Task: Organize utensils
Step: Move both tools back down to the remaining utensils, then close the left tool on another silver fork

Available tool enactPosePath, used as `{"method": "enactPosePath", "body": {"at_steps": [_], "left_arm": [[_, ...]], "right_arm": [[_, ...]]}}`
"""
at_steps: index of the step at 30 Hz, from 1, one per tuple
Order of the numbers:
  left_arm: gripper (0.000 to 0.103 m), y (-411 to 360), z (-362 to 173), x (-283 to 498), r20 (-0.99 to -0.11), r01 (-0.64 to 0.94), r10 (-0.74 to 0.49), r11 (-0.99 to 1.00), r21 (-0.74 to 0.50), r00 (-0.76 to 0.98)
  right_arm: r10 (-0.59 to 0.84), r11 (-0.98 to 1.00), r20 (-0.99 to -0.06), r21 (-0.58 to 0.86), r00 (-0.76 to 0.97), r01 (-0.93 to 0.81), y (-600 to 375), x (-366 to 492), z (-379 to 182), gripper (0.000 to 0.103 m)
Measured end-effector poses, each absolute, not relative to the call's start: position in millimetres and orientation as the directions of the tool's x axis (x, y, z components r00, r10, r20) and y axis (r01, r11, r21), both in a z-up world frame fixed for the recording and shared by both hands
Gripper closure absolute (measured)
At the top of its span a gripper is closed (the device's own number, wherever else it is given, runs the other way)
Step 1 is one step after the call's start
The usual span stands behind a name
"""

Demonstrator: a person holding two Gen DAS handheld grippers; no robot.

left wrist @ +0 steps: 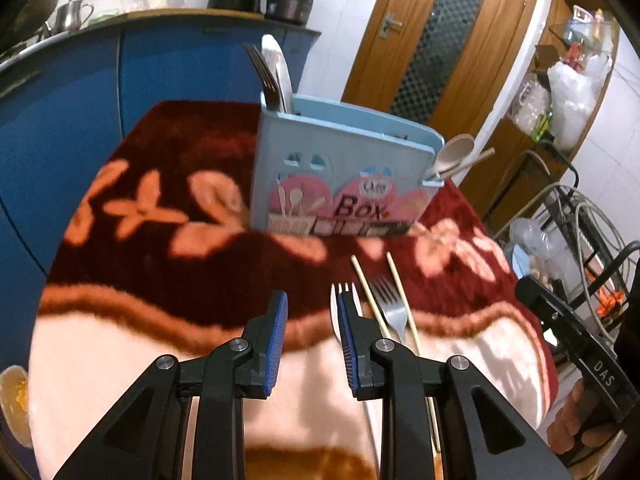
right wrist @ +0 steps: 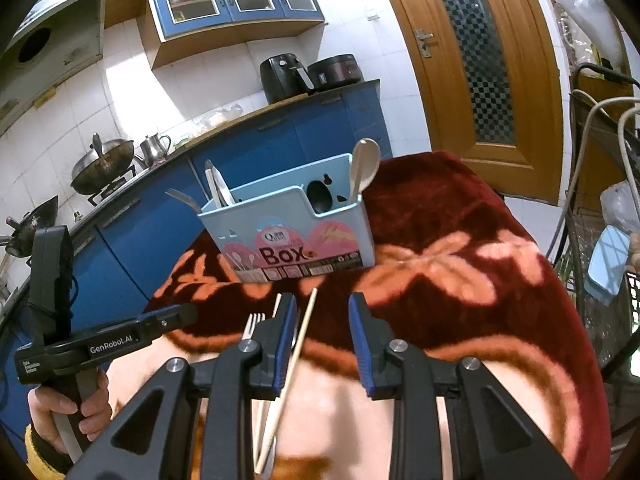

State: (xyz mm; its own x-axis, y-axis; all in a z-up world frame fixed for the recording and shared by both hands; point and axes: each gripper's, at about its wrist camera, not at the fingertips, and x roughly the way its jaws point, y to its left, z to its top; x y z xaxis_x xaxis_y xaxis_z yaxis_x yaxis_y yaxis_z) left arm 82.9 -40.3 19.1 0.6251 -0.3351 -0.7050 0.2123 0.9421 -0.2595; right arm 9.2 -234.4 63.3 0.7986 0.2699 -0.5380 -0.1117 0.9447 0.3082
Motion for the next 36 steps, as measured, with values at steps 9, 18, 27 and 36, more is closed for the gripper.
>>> {"method": "enactPosePath", "body": {"at_steps": [9, 18, 27, 36], "left_arm": [[0.077, -66.2, -6.9, 79.2, -0.788, 0.241, -0.319, 0.945, -0.222, 0.526], [0.077, -80.5, -13.1, 81.6, -0.835, 0.264, -0.285, 0.949, -0.175, 0.471], [0.077, -93.0, -18.0, 82.1, -0.868, 0.278, -0.292, 0.942, -0.188, 0.402], [0.097, -84.4, -19.5, 91.4, -0.870, 0.235, -0.322, 0.940, -0.247, 0.372]], "right_arm": [[0.265, 0.941, -0.562, 0.329, 0.783, -0.083, -248.4, 3.9, 47.1, 0.073], [0.269, 0.932, -0.566, 0.358, 0.779, -0.062, -263.5, 0.1, 36.4, 0.071], [0.275, 0.924, -0.571, 0.378, 0.774, -0.050, -272.0, 0.1, 28.2, 0.071], [0.280, 0.924, -0.578, 0.379, 0.766, -0.051, -274.3, 0.3, 25.7, 0.071]]}}
